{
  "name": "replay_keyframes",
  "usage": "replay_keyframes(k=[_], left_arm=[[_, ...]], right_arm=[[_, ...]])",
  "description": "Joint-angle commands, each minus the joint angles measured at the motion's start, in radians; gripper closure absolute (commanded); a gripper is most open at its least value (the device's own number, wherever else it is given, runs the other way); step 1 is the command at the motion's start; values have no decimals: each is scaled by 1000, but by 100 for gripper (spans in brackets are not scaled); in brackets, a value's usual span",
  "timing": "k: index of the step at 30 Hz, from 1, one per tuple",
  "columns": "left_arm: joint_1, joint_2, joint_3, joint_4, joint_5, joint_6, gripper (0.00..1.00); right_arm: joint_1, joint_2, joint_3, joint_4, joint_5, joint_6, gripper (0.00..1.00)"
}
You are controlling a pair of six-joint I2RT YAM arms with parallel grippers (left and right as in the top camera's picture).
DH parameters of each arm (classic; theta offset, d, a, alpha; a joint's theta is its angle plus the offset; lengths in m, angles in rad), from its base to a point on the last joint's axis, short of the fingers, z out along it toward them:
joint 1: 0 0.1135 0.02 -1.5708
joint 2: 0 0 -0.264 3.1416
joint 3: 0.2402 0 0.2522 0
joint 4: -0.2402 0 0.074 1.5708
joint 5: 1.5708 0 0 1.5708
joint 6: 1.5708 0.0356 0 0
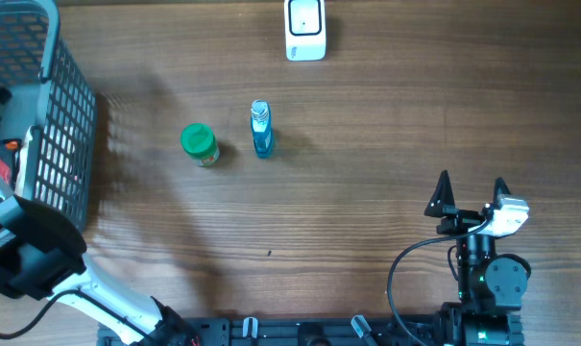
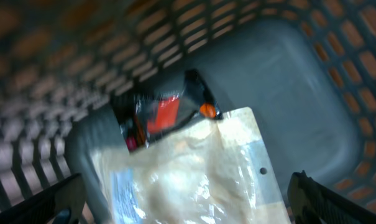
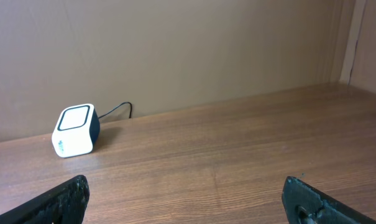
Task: Scan the item barcode
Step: 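Reach into the basket and grasp the red snack packet with left gripper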
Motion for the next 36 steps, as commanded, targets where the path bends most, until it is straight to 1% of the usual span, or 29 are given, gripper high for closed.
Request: replay_keyframes(k=[1, 2, 4, 9, 11, 15, 17, 18, 19, 20, 22, 25, 29, 32, 35, 36], left_arm=[[14, 14, 3, 37, 101, 486, 0], [21, 24, 3, 42, 140, 530, 0], [46, 54, 2, 63, 194, 575, 0], [117, 174, 1, 72, 214, 632, 0], [147, 220, -13, 71, 269, 706, 0], [153, 269, -43, 101, 291, 751, 0], [153, 281, -54, 116, 293, 758, 13], [153, 283, -60, 124, 293, 758, 27], [153, 287, -64, 132, 293, 758, 34], [153, 291, -64, 138, 293, 758, 36], [153, 299, -65, 152, 293, 758, 36], [154, 310, -65, 173, 275, 759, 33], [153, 333, -65, 197, 275, 759, 33], [153, 349, -65, 209, 275, 759, 42], [154, 368, -65, 216, 275, 758, 47], [154, 373, -65, 217, 275, 759, 51]], right_arm=[[3, -2, -1, 3, -16, -19, 0], [3, -2, -1, 3, -16, -19, 0], [3, -2, -1, 3, -16, -19, 0], [3, -2, -1, 3, -16, -19, 0], [3, -2, -1, 3, -16, -19, 0], [3, -2, -1, 3, -16, -19, 0], [3, -2, -1, 3, -16, -19, 0], [3, -2, -1, 3, -16, -20, 0], [3, -2, -1, 3, -16, -19, 0], [3, -2, -1, 3, -16, -19, 0], [3, -2, -1, 3, -16, -19, 0], [3, -2, -1, 3, -16, -19, 0], [3, -2, -1, 3, -16, -19, 0], [3, -2, -1, 3, -16, -19, 0], [3, -2, -1, 3, -16, -19, 0], [3, -2, -1, 3, -16, -20, 0]])
